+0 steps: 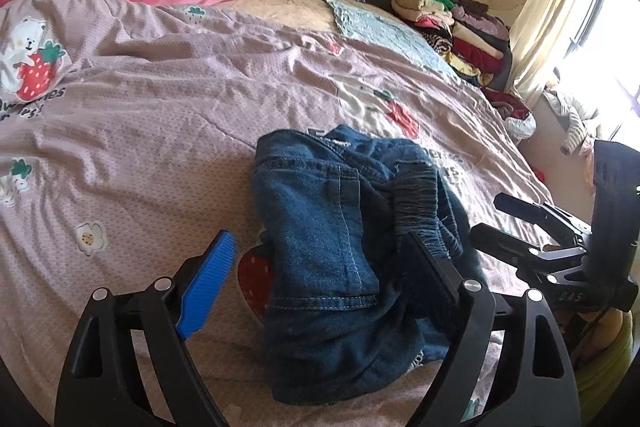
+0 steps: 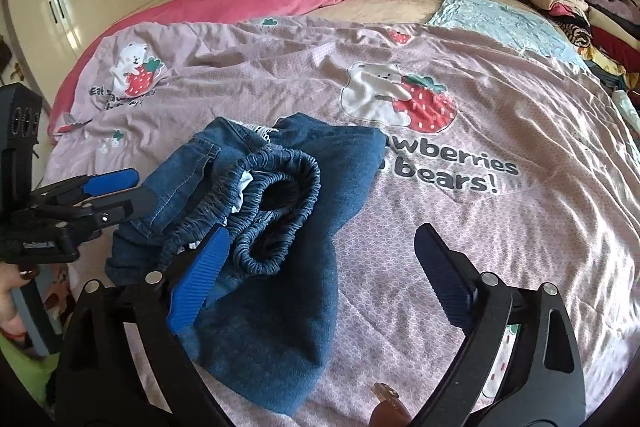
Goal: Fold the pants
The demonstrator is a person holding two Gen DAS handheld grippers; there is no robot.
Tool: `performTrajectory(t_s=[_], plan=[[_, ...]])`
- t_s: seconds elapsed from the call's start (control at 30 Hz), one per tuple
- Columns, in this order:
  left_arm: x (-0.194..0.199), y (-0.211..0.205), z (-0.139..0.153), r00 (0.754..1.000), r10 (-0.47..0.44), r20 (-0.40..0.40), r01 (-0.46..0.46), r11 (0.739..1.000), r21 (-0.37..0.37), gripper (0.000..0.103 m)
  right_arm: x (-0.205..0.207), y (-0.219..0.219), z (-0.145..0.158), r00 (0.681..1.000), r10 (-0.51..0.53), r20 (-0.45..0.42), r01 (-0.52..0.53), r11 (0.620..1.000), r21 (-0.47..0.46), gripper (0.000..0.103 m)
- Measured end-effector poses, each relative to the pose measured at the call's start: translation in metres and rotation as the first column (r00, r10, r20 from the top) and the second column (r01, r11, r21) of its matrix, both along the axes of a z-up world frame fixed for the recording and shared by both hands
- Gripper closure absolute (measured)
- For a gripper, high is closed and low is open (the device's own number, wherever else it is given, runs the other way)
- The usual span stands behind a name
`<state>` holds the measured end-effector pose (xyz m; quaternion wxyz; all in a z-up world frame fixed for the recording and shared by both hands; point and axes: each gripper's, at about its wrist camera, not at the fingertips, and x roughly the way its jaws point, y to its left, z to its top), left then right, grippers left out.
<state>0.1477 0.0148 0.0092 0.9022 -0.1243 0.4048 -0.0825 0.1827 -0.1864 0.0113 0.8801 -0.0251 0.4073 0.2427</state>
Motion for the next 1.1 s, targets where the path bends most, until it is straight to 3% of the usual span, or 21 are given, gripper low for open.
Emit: performTrajectory(t_s=[0.27,0.3,0.33,1.1], plan=[[-0.014,0.003,0.014,1.0,0.02,0.02,-0.02,1.0,0.015,0.018,-0.013,-0.009,0.015,0.999,-0.015,0.035,0.014,0.999,0.032,0.009],[-0.015,0.004,0.015,1.0,0.022,0.019,-0.023,1.0,0.016,0.015,-0.015,-0.01,0.017,0.999,-0.015,0.042,0.014,0.999,0.036,0.009],[-0.017,0.004,0.016,1.0,0.025,0.015,-0.026,0.999,0.02,0.004,-0.017,-0.011,0.019,0.999,-0.016,0.048,0.014,0.999,0.04,0.009],[-0.089,-0.008,0.066,0.993,0.029,0.117,-0.041,0.994,0.098,0.004,-0.088,-0.03,0.067,0.982,-0.032,0.186,0.017,0.997,0.081,0.009]])
